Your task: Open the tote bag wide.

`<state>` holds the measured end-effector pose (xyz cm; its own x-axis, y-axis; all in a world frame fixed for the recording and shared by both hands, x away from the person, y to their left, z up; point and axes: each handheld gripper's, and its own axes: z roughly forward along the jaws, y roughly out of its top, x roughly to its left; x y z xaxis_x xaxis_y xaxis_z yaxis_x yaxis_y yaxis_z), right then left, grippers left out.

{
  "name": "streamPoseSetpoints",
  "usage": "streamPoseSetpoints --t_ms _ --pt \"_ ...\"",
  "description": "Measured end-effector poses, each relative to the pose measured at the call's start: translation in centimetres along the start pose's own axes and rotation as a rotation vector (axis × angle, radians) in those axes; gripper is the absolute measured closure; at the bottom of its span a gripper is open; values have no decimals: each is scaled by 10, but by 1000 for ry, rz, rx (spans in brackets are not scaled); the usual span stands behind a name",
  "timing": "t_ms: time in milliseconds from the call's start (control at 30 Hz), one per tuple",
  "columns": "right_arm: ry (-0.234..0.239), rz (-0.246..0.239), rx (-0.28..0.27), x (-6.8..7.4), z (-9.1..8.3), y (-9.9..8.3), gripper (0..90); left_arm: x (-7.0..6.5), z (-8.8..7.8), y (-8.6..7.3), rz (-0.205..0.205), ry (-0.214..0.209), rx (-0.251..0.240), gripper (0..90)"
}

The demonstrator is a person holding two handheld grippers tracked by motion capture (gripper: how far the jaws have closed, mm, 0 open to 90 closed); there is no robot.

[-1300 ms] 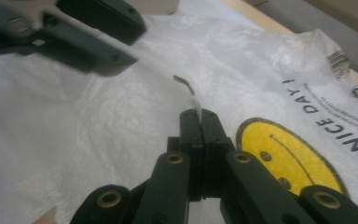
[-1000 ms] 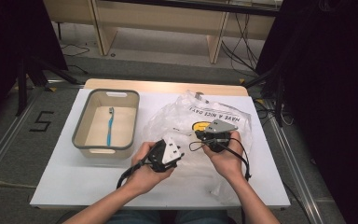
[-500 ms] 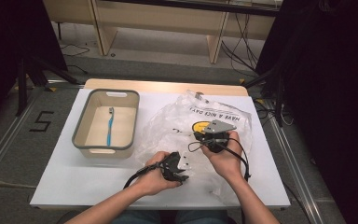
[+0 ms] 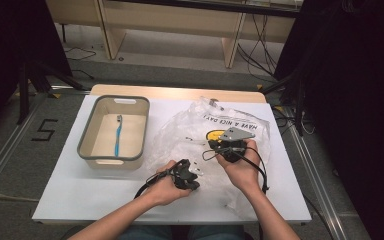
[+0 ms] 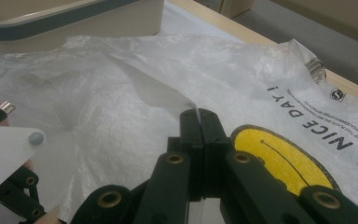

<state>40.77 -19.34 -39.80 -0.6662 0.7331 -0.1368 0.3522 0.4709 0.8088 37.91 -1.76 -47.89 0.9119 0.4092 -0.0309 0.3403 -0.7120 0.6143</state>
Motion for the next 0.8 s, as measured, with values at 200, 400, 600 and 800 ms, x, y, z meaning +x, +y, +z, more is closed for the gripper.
streamPoseSetpoints --t_ms 200,400,600,800 --pt "-23 23 -23 -4 -2 2 900 -11 -3 1 64 29 32 896" --pt "-56 32 -55 -9 -4 5 900 -15 -11 -7 61 19 46 896" --pt "-88 12 -103 -8 -10 10 900 -10 -19 -1 16 72 -83 893" --pt "-125 -23 -177 -5 -16 14 900 -6 -12 -1 5 119 -83 849"
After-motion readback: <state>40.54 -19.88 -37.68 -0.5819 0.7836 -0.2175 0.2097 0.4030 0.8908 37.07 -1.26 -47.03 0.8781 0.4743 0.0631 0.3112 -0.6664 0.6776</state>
